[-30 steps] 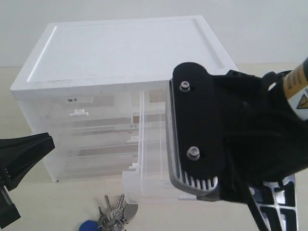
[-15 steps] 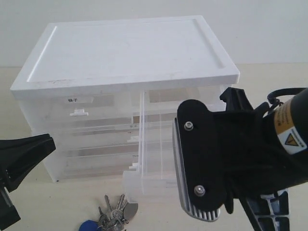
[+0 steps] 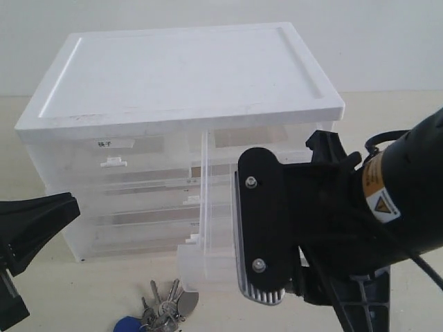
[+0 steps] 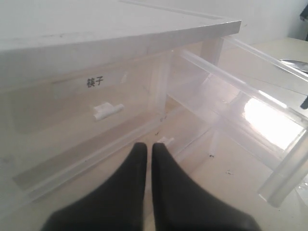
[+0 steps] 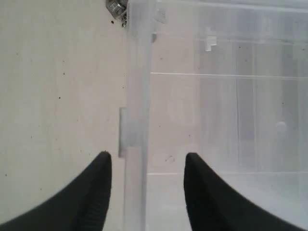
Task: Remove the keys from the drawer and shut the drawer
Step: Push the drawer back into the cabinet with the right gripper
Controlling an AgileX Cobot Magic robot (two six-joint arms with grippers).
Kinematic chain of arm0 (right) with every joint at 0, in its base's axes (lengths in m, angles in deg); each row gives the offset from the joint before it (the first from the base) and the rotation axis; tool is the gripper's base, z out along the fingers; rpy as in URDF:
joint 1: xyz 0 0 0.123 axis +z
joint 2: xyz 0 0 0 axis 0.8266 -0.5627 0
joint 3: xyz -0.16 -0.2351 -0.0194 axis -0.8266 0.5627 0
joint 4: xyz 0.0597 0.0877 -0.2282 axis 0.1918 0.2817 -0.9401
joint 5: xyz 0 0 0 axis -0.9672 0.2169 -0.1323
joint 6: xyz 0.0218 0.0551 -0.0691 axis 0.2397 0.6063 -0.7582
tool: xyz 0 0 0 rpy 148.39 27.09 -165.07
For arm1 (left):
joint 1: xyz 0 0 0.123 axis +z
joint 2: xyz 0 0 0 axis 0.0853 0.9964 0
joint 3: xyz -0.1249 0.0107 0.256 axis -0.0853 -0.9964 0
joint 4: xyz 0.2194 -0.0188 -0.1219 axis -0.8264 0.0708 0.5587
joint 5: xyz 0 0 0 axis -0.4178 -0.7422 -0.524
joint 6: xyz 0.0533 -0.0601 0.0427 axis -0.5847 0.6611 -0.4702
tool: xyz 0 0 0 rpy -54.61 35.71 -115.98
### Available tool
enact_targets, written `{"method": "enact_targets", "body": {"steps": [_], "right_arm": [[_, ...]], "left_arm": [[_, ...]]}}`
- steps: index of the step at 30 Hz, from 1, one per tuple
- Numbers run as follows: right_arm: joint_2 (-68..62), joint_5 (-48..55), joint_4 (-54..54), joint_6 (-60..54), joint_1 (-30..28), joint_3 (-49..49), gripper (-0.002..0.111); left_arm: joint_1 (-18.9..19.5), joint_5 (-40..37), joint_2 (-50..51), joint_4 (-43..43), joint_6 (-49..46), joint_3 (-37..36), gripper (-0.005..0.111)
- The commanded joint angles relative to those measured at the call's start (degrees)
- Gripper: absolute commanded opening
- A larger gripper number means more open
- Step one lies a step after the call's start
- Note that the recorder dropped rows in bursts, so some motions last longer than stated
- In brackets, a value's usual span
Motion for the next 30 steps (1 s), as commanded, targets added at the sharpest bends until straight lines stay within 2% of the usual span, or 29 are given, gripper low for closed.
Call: {"method": "enact_targets", "body": {"steps": [1, 3, 12, 15, 21, 25, 30], "right_arm": [[-0.58, -1.12, -1.04, 0.01, -0.16, 0.02, 0.019], [-0.58, -1.06, -2.73, -0.96, -0.16, -0.37, 0.001], [-0.58, 1.15, -12.14, -2.29, -0.16, -5.14, 0.000], [-0.67, 1.58, -13.69, -7.12, -0.16, -5.14, 0.000], [-0.67, -2.80, -15.68, -10.69, -0.16, -5.14, 0.000], [-0.67, -1.59, -9.38, -11.23, -0.01, -5.27, 0.000], [0.00, 3.56, -6.16, -13.27, 5.14, -6.50, 0.000]], "left_arm": [[0.23, 0.09, 0.26, -0.31, 0.50, -0.19, 0.004], [0.23, 0.25, 0.26, -0.31, 0.50, -0.19, 0.004], [0.23, 0.25, 0.26, -0.31, 0.78, -0.19, 0.004], [0.23, 0.25, 0.26, -0.31, 0.78, -0.19, 0.004], [0.23, 0.40, 0.26, -0.31, 0.78, -0.19, 0.004], [0.23, 0.68, 0.26, -0.31, 0.78, -0.19, 0.004], [0.23, 1.69, 0.26, -0.31, 0.78, -0.19, 0.004]]}}
